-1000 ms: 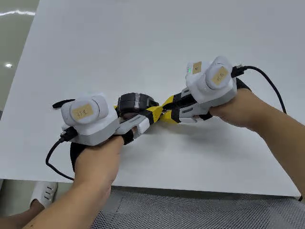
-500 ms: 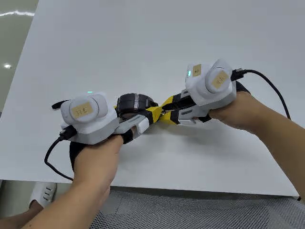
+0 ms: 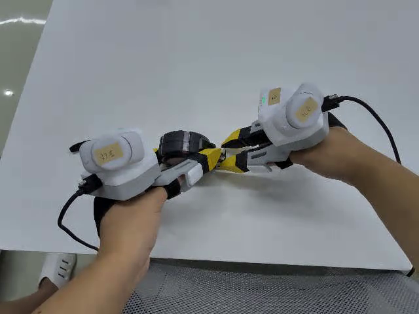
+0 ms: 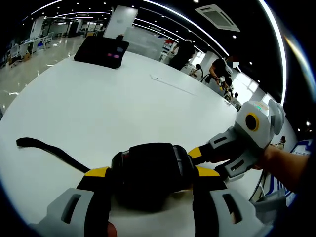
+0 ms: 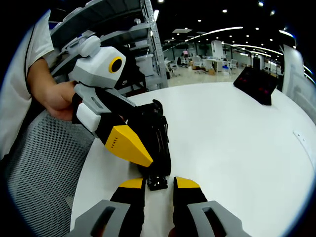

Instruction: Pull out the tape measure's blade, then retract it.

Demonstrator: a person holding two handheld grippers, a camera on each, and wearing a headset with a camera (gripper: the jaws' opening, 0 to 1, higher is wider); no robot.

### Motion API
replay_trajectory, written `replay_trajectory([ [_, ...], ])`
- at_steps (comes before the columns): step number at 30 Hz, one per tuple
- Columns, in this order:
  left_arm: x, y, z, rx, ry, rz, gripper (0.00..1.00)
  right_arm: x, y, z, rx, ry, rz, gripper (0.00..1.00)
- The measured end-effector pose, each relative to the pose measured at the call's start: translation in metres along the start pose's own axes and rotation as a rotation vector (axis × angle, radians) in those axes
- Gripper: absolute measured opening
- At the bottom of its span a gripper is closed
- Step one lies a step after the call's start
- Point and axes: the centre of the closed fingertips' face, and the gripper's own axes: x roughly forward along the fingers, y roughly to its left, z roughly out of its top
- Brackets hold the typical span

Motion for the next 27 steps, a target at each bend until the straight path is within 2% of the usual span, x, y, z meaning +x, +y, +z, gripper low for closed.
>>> replay_trajectory([
  [5,-0.002,0.003,0.001,0.004,-0.005,0.006,0.69,-0.002,0.0,0.003,0.005,-0.012,-0.01,0.22],
  [17,-0.005,0.003,0.003,0.028,-0.01,0.001,0.7,-0.004,0.003,0.002,0.023,-0.019,-0.013,0.25],
  [19,-0.005,0.003,0.003,0.044,-0.01,-0.002,0.7,-0.007,0.003,0.002,0.033,-0.033,-0.023,0.26],
  [20,-0.006,0.004,0.004,0.051,-0.011,0.0,0.71,-0.007,0.003,0.005,0.065,-0.059,-0.023,0.26],
  [22,-0.006,0.004,0.005,0.053,-0.014,-0.007,0.71,-0.008,0.002,0.004,0.061,-0.056,-0.029,0.26],
  [27,-0.009,0.004,0.006,0.114,-0.01,-0.019,0.72,-0.011,0.003,0.002,0.069,-0.059,-0.044,0.28],
])
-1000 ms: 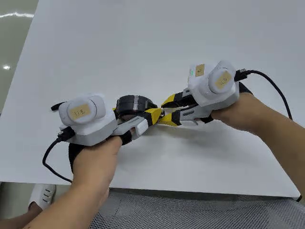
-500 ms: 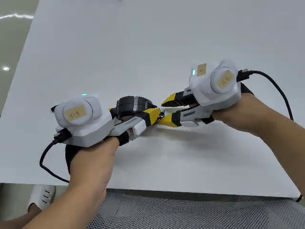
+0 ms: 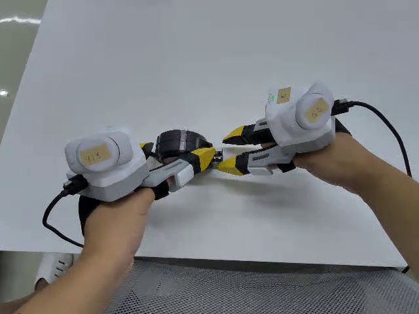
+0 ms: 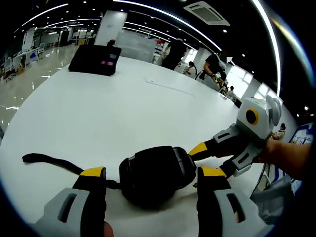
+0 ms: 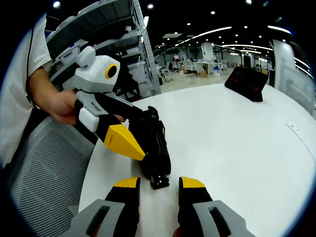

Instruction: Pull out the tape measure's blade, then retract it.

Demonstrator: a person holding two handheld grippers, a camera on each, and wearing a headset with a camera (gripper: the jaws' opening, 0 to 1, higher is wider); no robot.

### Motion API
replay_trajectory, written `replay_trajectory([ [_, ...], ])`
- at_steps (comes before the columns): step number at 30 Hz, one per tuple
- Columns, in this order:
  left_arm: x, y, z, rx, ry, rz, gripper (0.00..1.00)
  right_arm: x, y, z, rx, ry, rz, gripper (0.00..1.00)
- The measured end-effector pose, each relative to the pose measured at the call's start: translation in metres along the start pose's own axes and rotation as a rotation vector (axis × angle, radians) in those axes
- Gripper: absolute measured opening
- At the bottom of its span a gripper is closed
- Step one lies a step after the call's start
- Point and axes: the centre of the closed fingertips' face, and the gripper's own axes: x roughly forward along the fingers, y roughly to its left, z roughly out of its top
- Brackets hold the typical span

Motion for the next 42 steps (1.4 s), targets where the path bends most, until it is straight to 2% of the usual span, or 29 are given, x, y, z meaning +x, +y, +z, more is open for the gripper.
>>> replay_trajectory([
  [7,-0.003,0.002,-0.001,0.021,0.005,-0.001,0.71,-0.004,-0.001,0.0,0.009,-0.01,-0.007,0.28],
  [10,-0.005,0.0,-0.001,0.04,0.011,-0.012,0.71,-0.009,-0.001,0.002,0.011,-0.024,-0.022,0.33],
  [14,-0.01,-0.003,-0.001,0.108,0.019,-0.026,0.74,-0.018,0.001,0.005,-0.004,-0.056,-0.047,0.41],
  [17,-0.013,-0.005,0.0,0.126,0.012,-0.051,0.76,-0.024,0.003,0.005,-0.009,-0.068,-0.056,0.44],
  [24,-0.021,-0.005,0.0,0.198,0.017,-0.076,0.82,-0.043,0.004,0.001,-0.002,-0.069,-0.092,0.5],
  [28,-0.024,-0.005,-0.002,0.264,0.028,-0.092,0.84,-0.05,0.006,-0.004,0.01,-0.059,-0.106,0.54],
  [34,-0.029,0.0,-0.009,0.295,0.052,-0.104,0.89,-0.057,0.009,-0.012,0.031,-0.05,-0.123,0.57],
  [42,-0.037,0.007,-0.009,0.358,0.06,-0.091,0.96,-0.068,0.009,-0.016,0.049,-0.056,-0.16,0.62],
])
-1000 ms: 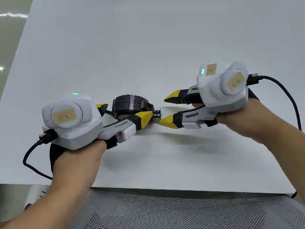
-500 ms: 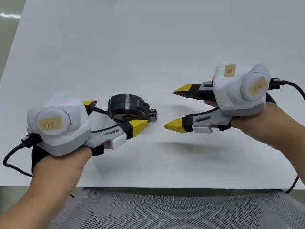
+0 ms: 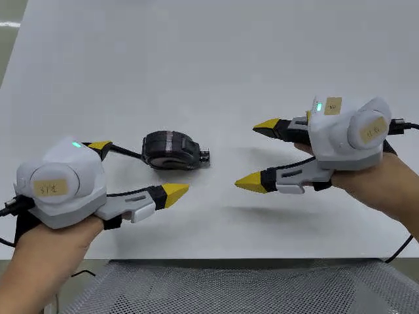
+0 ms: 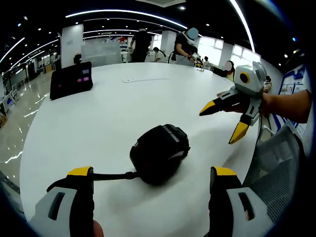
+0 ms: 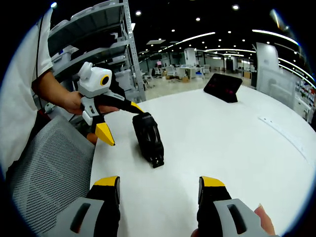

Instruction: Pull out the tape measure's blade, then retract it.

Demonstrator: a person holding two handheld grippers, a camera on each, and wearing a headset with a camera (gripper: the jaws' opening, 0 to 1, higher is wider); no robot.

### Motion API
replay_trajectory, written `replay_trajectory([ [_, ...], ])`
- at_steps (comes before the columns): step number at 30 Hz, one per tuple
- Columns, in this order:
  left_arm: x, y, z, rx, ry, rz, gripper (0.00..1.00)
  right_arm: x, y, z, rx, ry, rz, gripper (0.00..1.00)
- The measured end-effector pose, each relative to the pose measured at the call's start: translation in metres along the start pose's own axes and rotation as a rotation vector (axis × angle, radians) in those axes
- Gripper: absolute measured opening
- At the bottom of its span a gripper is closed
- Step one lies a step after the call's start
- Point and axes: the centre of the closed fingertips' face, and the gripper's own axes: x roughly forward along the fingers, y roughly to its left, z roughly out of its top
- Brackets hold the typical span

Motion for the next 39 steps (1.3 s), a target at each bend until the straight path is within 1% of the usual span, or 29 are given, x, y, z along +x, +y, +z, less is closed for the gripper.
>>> replay_trajectory([
  [3,-0.002,0.0,0.0,0.009,0.006,-0.005,0.96,-0.004,0.001,-0.001,0.0,0.0,-0.009,0.64],
  [4,-0.004,0.0,0.001,0.02,0.0,-0.005,0.96,-0.006,0.002,-0.002,0.003,-0.002,-0.012,0.65],
  [6,-0.005,-0.001,0.002,0.035,0.002,-0.013,0.96,-0.008,0.002,-0.004,0.005,-0.003,-0.022,0.66],
  [8,-0.007,-0.003,0.003,0.049,0.002,-0.022,0.96,-0.011,0.004,-0.006,0.014,-0.003,-0.02,0.67],
  [11,-0.008,-0.004,0.003,0.094,0.009,-0.024,0.96,-0.015,0.005,-0.009,0.021,-0.002,-0.029,0.68],
  [16,-0.011,-0.009,0.004,0.102,0.005,-0.054,0.97,-0.023,0.006,-0.016,0.037,-0.001,-0.044,0.7],
  [18,-0.012,-0.009,0.004,0.108,0.004,-0.052,0.98,-0.026,0.006,-0.018,0.045,-0.002,-0.049,0.7],
  [21,-0.014,-0.009,0.004,0.109,0.006,-0.064,0.98,-0.029,0.007,-0.019,0.055,-0.009,-0.055,0.72],
  [26,-0.017,-0.011,0.004,0.129,0.005,-0.08,0.99,-0.033,0.011,-0.024,0.056,-0.002,-0.064,0.75],
  [31,-0.02,-0.011,0.003,0.129,0.004,-0.092,0.99,-0.04,0.011,-0.028,0.06,-0.005,-0.081,0.79],
  [39,-0.025,-0.017,0.001,0.13,-0.002,-0.123,0.99,-0.05,0.011,-0.033,0.073,0.002,-0.1,0.81],
])
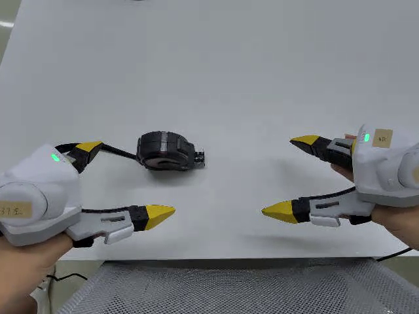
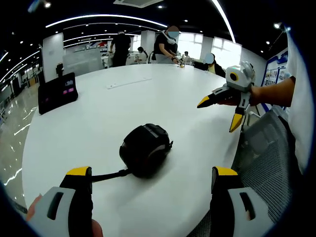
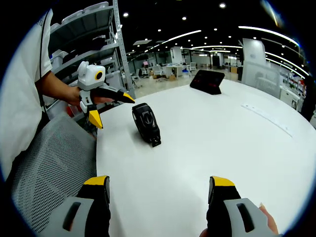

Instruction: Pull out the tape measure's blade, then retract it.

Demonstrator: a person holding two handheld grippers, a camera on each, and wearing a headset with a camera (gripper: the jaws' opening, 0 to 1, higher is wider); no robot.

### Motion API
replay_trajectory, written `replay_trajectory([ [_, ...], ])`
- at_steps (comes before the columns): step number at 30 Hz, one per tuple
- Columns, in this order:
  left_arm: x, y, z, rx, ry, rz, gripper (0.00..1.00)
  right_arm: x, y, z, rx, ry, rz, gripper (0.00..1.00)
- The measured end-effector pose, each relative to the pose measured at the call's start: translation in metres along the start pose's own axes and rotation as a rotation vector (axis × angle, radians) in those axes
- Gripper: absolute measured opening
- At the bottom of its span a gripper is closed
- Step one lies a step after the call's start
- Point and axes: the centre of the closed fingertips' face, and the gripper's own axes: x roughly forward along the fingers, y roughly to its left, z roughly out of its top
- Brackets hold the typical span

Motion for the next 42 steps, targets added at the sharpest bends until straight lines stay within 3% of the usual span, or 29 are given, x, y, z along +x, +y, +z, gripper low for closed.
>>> replay_trajectory([
  [6,-0.002,-0.007,-0.004,0.023,0.007,-0.033,0.99,-0.007,-0.006,-0.003,0.005,-0.004,-0.025,0.82],
  [14,-0.005,-0.007,-0.008,0.068,0.024,-0.046,0.99,-0.013,-0.008,-0.01,-0.001,0.011,-0.052,0.82],
  [24,-0.008,-0.013,-0.016,0.182,0.057,-0.072,0.99,-0.022,-0.01,-0.023,0.005,0.032,-0.077,0.83],
  [29,-0.011,-0.013,-0.015,0.173,0.053,-0.077,0.99,-0.024,-0.007,-0.029,-0.01,0.058,-0.082,0.84],
  [42,-0.013,-0.011,-0.02,0.177,0.066,-0.084,0.99,-0.034,-0.004,-0.03,0.016,0.047,-0.091,0.91],
])
